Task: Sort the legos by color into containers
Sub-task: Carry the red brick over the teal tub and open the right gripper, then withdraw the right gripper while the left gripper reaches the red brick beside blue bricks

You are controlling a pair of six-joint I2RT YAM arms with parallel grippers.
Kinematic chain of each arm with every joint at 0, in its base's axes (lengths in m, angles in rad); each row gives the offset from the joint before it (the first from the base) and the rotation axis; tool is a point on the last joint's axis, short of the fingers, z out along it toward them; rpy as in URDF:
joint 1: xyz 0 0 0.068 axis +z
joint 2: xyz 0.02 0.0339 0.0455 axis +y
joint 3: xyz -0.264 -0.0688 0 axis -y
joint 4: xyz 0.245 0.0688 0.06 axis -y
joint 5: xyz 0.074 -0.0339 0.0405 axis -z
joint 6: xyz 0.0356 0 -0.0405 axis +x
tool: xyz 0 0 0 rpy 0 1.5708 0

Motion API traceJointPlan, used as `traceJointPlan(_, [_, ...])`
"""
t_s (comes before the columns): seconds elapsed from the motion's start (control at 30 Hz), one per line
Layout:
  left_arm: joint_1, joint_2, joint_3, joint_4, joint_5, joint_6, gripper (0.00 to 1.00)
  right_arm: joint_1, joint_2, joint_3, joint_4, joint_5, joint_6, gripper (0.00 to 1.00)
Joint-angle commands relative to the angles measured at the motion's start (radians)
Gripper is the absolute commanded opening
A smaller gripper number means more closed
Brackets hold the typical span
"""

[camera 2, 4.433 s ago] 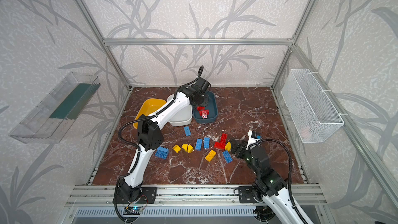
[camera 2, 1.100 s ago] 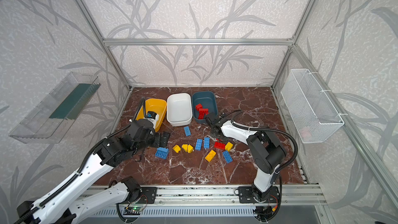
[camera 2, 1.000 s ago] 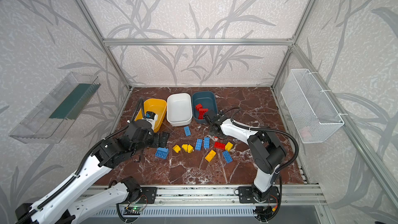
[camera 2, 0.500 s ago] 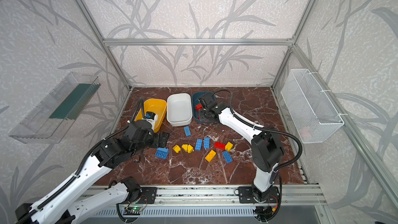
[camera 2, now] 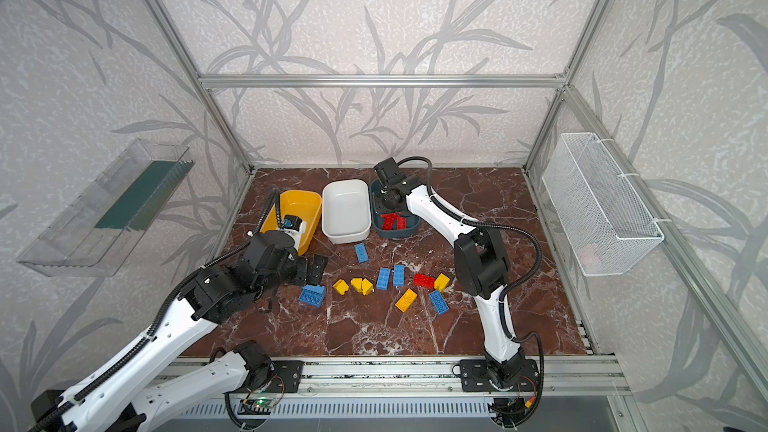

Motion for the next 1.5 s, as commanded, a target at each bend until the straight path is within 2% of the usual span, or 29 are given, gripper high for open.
traceJointPlan(0.0, [0.005, 0.004, -0.008, -0.003, 0.001, 0.025, 0.99, -0.022, 0.023, 0.045, -0.036, -0.047, 0.019, 0.35])
traceJointPlan(0.23, [0.005, 0.019, -0.010, 0.000, 0.006, 0.034, 0.99, -0.041, 0.027, 0.049, -0.024, -0.056, 0.017, 0.61])
traceJointPlan(0.43, [0.005, 0.046, -0.010, -0.001, 0.033, 0.043, 0.99, -0.042, -0.068, -0.025, 0.016, -0.050, 0.006, 0.66])
traceJointPlan(0.57, [0.004, 0.089, -0.007, -0.006, 0.077, 0.052, 0.99, -0.050, -0.224, -0.216, 0.123, -0.083, 0.009, 0.68])
traceJointPlan(0.73, [-0.005, 0.145, 0.010, 0.014, 0.129, 0.055, 0.99, -0.084, -0.457, -0.522, 0.282, -0.195, 0.055, 0.69])
traceJointPlan(0.9, [-0.046, 0.261, 0.081, -0.034, 0.067, 0.054, 0.99, -0.128, -0.701, -0.819, 0.434, -0.244, 0.084, 0.80])
traceJointPlan(1.03, [-0.087, 0.332, 0.132, -0.030, 0.100, 0.064, 0.98, -0.204, -0.863, -1.037, 0.563, -0.303, 0.149, 0.83])
traceJointPlan(1.23, [-0.154, 0.455, 0.176, 0.048, 0.147, 0.162, 0.93, -0.350, -1.055, -1.255, 0.676, -0.396, 0.244, 0.84])
traceJointPlan(1.37, [-0.191, 0.576, 0.207, 0.122, 0.243, 0.245, 0.90, -0.416, -1.160, -1.427, 0.856, -0.475, 0.407, 0.84])
traceJointPlan(1.47, [-0.227, 0.662, 0.219, 0.188, 0.277, 0.331, 0.90, -0.440, -1.250, -1.487, 0.883, -0.472, 0.478, 0.85])
